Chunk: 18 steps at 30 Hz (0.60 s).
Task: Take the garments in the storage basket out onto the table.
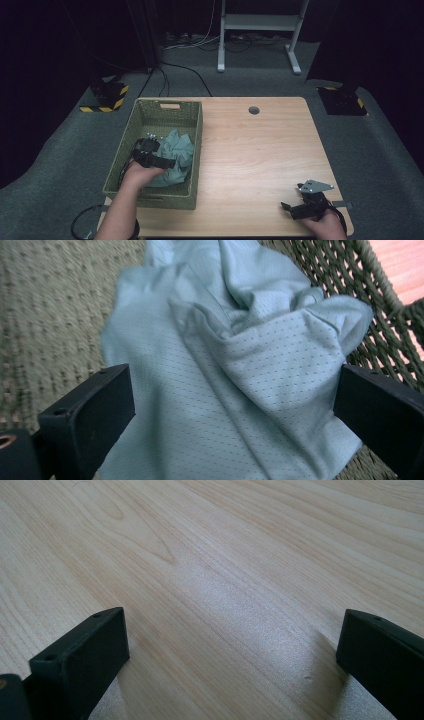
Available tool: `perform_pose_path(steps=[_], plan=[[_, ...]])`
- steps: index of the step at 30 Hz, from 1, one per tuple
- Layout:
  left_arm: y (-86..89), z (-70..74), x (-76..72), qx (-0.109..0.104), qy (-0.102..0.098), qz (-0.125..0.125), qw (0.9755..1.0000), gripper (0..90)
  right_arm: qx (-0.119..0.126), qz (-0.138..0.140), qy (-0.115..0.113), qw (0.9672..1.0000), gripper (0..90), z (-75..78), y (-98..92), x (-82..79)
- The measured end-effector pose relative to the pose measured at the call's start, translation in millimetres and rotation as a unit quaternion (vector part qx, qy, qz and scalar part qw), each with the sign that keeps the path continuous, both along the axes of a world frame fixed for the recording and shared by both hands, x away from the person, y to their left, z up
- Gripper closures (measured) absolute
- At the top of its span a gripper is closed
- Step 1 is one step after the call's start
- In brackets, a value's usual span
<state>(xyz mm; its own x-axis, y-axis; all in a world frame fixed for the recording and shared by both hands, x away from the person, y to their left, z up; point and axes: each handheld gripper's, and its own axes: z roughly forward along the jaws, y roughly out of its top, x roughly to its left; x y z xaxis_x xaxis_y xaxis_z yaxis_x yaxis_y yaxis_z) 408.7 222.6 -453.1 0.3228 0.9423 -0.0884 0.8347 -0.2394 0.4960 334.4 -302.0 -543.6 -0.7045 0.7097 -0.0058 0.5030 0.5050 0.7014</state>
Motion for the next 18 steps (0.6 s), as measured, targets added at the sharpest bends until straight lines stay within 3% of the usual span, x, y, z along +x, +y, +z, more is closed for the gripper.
perform_pose_path(steps=[6, 9, 14, 18], plan=[[2.4, -12.6, 4.9, 0.005, 0.044, 0.003, 0.999, 3.0, 0.0, 0.0, 0.0, 1.0, 0.1, 0.0, 0.1, 0.0], [3.3, -17.7, 6.7, -0.008, 0.054, 0.003, 0.9985, 2.9, 0.0, 0.0, 0.0, 1.0, 0.1, 0.0, 0.1, 0.0], [-0.7, -24.1, 9.9, -0.005, 0.069, -0.006, 0.9976, 5.0, 0.0, 0.0, 0.0, 1.0, 0.2, 0.0, 0.1, 0.0], [-3.5, -28.8, 12.8, 0.001, 0.08, -0.019, 0.9966, 12.2, 0.0, 0.0, 0.0, 1.0, 0.2, 0.0, 0.1, 0.0]])
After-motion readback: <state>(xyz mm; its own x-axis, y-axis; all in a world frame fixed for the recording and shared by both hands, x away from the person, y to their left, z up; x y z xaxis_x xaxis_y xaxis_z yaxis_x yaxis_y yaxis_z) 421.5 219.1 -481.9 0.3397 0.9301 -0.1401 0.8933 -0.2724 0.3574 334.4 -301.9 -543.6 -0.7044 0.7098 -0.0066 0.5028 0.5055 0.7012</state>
